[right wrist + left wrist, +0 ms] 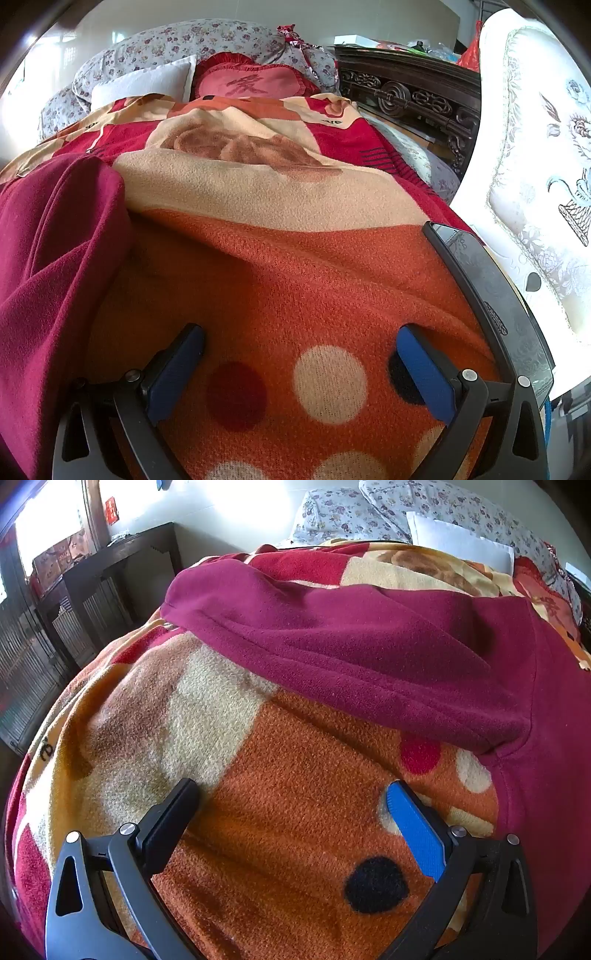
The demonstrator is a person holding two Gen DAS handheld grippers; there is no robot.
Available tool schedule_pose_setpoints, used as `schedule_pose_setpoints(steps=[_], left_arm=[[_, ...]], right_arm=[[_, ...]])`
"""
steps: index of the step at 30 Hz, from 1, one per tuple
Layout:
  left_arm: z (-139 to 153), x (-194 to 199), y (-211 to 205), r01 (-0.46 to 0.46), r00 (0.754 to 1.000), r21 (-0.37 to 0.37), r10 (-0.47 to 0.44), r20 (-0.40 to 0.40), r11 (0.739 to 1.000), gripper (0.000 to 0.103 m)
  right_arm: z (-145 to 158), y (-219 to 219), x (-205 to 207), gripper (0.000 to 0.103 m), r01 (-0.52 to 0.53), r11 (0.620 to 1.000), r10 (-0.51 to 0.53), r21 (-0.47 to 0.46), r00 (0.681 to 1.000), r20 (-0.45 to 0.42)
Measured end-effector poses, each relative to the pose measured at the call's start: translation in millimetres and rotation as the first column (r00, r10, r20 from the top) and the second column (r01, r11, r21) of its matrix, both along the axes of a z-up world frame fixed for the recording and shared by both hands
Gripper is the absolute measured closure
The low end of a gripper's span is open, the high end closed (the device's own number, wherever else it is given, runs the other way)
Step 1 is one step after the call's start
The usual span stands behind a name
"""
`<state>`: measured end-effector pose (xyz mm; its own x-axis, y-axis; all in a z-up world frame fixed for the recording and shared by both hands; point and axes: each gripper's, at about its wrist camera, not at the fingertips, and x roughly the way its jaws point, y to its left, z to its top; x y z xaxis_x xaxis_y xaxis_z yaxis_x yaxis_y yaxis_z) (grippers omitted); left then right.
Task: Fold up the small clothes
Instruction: 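Position both tools above the dark red sweatshirt spread on the bed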
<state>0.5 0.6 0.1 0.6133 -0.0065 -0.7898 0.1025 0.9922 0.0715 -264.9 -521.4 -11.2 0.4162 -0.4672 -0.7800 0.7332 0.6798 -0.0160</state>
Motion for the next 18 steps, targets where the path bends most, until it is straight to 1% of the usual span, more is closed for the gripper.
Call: schedule_pose_setpoints(steps=[6,9,11,18], left_arm=[[0.0,-0.2,-1.5,0.000,1.000,0.009,0.000,0.001,1.000,0.001],[2.7,1.9,-4.0,0.017,0.999,0.013,-0.017,-0.038,1.000,0.001],[12.2,-1.2,-7.8,0.050,0.997,0.017,-0.049,-0.067,0.999,0.001],[48.9,-41.9,-18.5,0.149,0.989,0.055,-0.149,-0.008,0.987,0.001]], right_arm=[[0.0,0.1,-0.1,0.000,0.000,1.000,0.000,0.001,1.000,0.000],[-0.2,0.4,-0.3,0.000,0.000,1.000,0.000,0.000,1.000,0.000],[-0.2,0.3,-0.3,0.000,0.000,1.000,0.000,0.000,1.000,0.000],[0.0,0.0,-0.1,0.000,0.000,1.000,0.000,-0.001,1.000,0.001]])
